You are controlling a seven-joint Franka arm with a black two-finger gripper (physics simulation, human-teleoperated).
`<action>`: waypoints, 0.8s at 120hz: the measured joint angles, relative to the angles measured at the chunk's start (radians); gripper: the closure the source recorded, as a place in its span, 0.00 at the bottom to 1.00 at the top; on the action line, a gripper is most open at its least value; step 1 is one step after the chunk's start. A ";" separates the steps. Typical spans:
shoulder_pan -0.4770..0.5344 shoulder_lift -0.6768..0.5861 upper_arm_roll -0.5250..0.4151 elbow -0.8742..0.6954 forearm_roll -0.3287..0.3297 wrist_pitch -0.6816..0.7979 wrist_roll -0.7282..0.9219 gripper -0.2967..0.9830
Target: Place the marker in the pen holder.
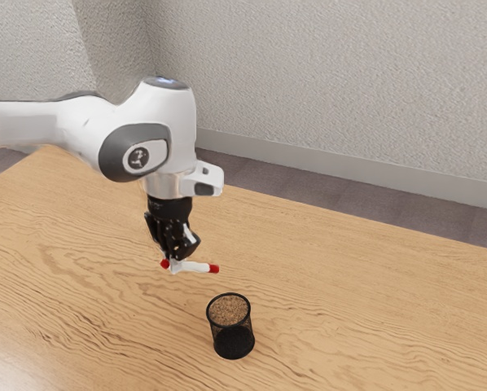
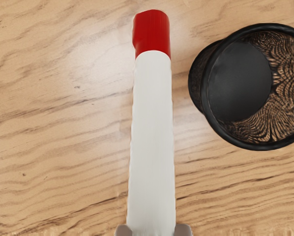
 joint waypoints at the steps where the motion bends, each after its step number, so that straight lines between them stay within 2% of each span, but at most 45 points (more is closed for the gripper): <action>1: -0.005 -0.002 -0.006 -0.001 -0.002 -0.005 -0.004 0.80; 12: -0.043 -0.002 -0.033 -0.005 -0.014 -0.048 -0.042 0.80; 29: -0.047 0.035 -0.037 0.005 -0.023 -0.087 -0.091 0.79; 61: -0.040 0.196 -0.039 0.123 -0.030 -0.130 -0.155 0.77; 65: -0.041 0.220 -0.038 0.154 -0.031 -0.141 -0.160 0.74; 83: -0.032 0.288 -0.038 0.259 -0.038 -0.172 -0.177 0.49; 89: 0.022 0.295 -0.037 0.318 -0.070 -0.175 -0.176 0.44; 96: 0.091 0.245 -0.001 0.405 -0.114 -0.180 -0.171 0.39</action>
